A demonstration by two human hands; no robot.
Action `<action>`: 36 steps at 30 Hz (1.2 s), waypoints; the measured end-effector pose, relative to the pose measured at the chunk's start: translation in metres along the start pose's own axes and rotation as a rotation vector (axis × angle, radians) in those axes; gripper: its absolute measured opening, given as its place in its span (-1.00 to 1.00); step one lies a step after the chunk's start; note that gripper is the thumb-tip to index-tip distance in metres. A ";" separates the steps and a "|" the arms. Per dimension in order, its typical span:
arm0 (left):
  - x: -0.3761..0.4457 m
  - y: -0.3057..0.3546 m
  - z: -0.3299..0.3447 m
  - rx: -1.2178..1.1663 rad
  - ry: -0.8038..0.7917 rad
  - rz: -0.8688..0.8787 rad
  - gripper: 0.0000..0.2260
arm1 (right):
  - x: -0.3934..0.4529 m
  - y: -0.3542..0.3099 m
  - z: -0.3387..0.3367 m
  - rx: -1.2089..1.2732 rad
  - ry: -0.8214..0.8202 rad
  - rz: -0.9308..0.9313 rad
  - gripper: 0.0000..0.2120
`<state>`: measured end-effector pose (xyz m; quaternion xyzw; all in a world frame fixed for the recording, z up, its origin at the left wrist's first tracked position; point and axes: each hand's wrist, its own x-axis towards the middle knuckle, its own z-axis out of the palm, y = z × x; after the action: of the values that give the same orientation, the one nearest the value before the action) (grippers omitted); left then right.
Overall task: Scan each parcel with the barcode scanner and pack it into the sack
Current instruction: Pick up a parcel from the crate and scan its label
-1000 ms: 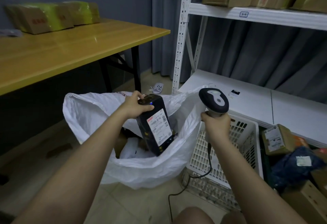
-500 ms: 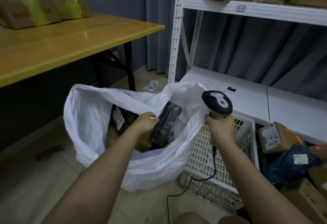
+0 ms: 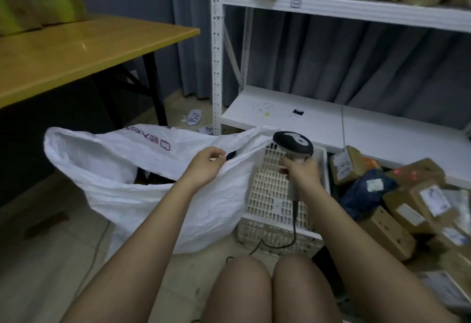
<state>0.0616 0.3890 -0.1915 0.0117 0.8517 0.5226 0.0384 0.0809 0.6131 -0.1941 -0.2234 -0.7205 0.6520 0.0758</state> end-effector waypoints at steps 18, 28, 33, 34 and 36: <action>-0.052 0.073 0.270 0.217 -0.514 0.089 -0.74 | -0.084 0.139 -0.261 0.065 0.405 0.138 -0.70; -0.043 0.028 0.431 0.233 -0.583 0.012 -0.56 | -0.058 0.199 -0.312 0.162 0.627 0.113 -0.71; -0.014 0.015 0.479 -0.042 -0.519 -0.206 -0.40 | -0.037 0.218 -0.315 0.158 0.618 0.108 -0.69; -0.010 0.013 0.485 -0.110 -0.536 -0.277 -0.34 | -0.035 0.219 -0.315 0.160 0.612 0.111 -0.69; -0.001 0.009 0.495 -0.185 -0.580 -0.389 -0.25 | -0.030 0.224 -0.317 0.187 0.614 0.111 -0.70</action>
<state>0.1010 0.8328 -0.4069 -0.0064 0.7406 0.5554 0.3782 0.2844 0.8986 -0.3629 -0.4408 -0.5877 0.6207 0.2740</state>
